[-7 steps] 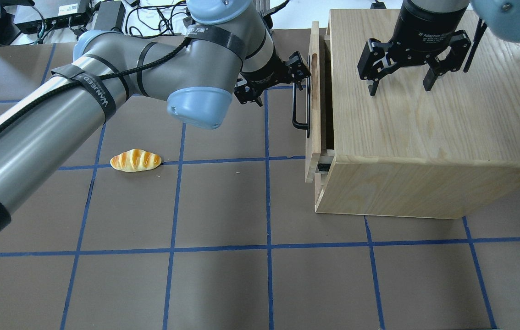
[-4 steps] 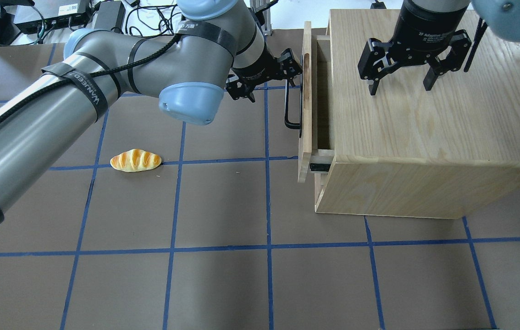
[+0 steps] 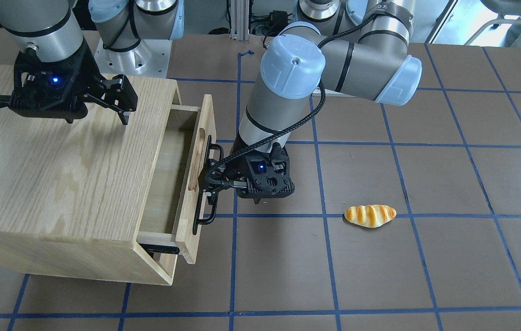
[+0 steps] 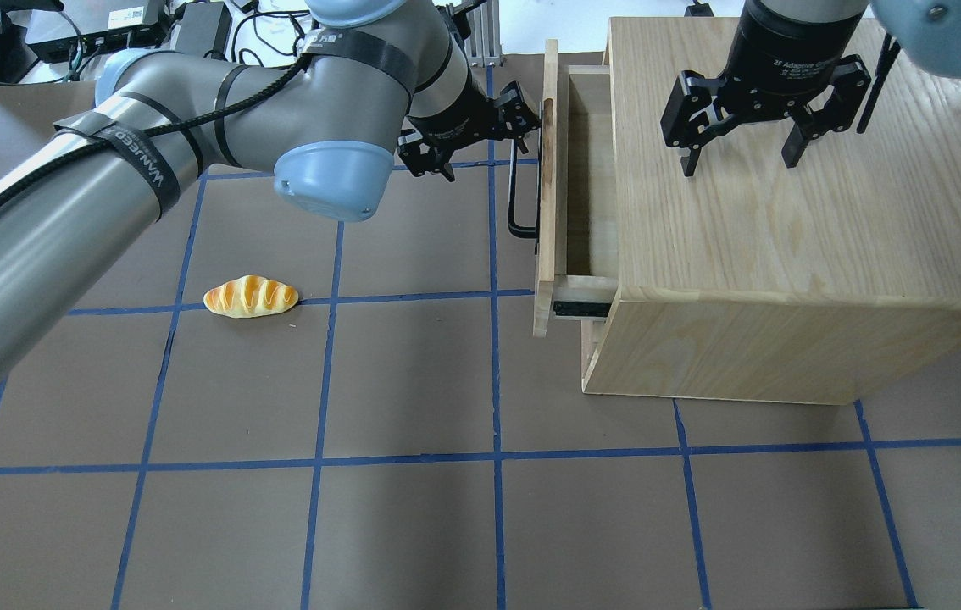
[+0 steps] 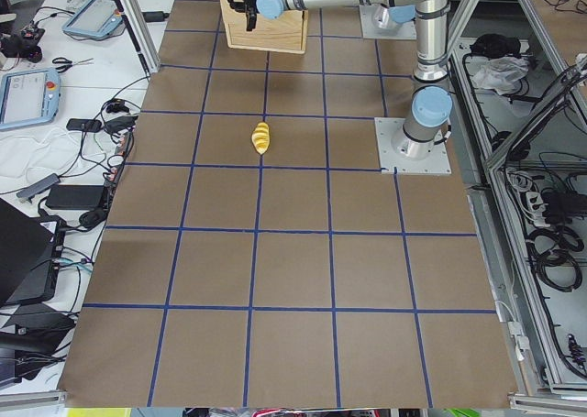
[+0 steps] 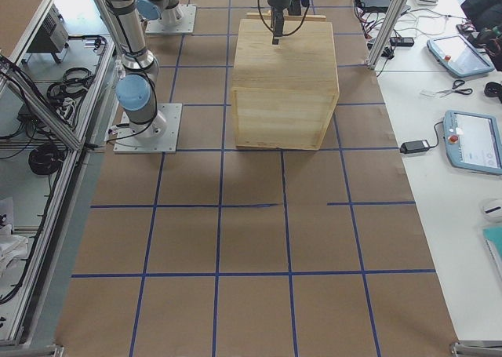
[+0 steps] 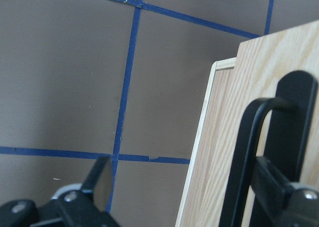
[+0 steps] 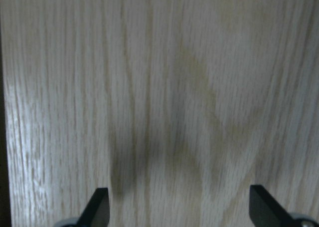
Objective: Open upper drawer
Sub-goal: 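Pull the drawer handle with the left gripper away from the cabinet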
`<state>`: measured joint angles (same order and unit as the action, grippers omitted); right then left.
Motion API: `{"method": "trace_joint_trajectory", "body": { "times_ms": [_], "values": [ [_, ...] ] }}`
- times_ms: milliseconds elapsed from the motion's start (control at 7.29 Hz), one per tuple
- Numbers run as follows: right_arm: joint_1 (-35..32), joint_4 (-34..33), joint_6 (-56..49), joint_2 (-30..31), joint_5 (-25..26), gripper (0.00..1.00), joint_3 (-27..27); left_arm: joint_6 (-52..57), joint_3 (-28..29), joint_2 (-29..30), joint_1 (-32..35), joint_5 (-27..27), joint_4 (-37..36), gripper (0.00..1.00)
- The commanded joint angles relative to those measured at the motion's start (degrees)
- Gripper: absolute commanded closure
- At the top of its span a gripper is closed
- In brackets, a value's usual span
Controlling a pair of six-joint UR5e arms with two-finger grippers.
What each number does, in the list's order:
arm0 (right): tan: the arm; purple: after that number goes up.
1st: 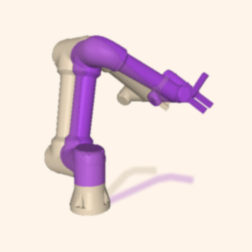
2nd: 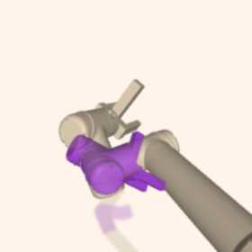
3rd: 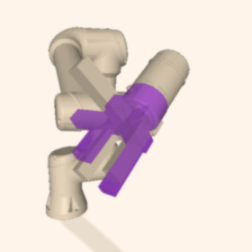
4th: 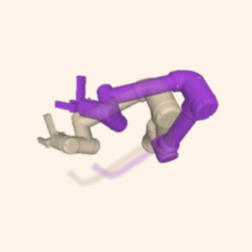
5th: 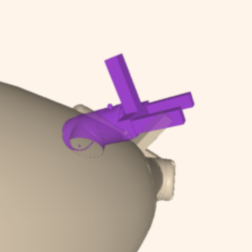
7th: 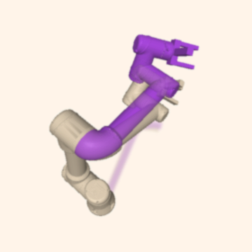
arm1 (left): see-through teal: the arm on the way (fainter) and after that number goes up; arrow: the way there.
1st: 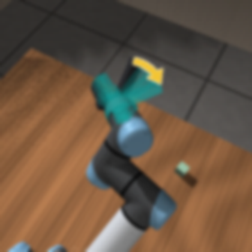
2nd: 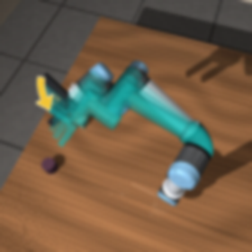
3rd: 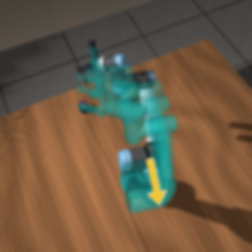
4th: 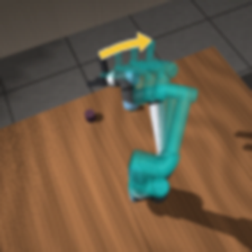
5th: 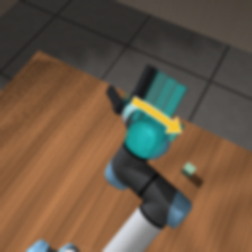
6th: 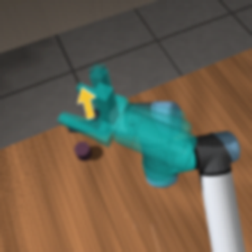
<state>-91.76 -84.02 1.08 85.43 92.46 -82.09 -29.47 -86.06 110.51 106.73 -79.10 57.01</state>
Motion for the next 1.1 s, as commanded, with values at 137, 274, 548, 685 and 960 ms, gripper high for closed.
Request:
{"method": "trace_joint_trajectory", "body": {
  "times_ms": [137, 274, 548, 685, 960],
  "values": [
    [0.00, 0.00, 0.06, 0.00, 0.00, 0.00, 0.00, 1.86, 0.01, -0.56, -1.25, 0.00, 1.78, 0.00],
    [0.00, 0.00, 0.06, 0.00, 0.00, 0.00, 0.00, 1.96, 0.01, -0.56, -1.52, 0.00, 1.79, 0.00],
    [0.00, 0.00, 0.06, 0.00, 0.00, 0.00, -0.09, 2.05, 0.01, -0.56, -1.61, 0.00, 2.31, 0.00],
    [0.00, 0.00, -0.03, 0.00, 0.00, 0.00, -0.09, 3.35, 0.10, -0.56, -2.05, 0.00, 2.66, 0.00],
    [0.00, 0.00, 0.06, 0.00, 0.00, 0.00, 0.00, 4.42, 0.01, -0.65, -3.02, 0.00, 3.19, 0.00]
  ]
}}
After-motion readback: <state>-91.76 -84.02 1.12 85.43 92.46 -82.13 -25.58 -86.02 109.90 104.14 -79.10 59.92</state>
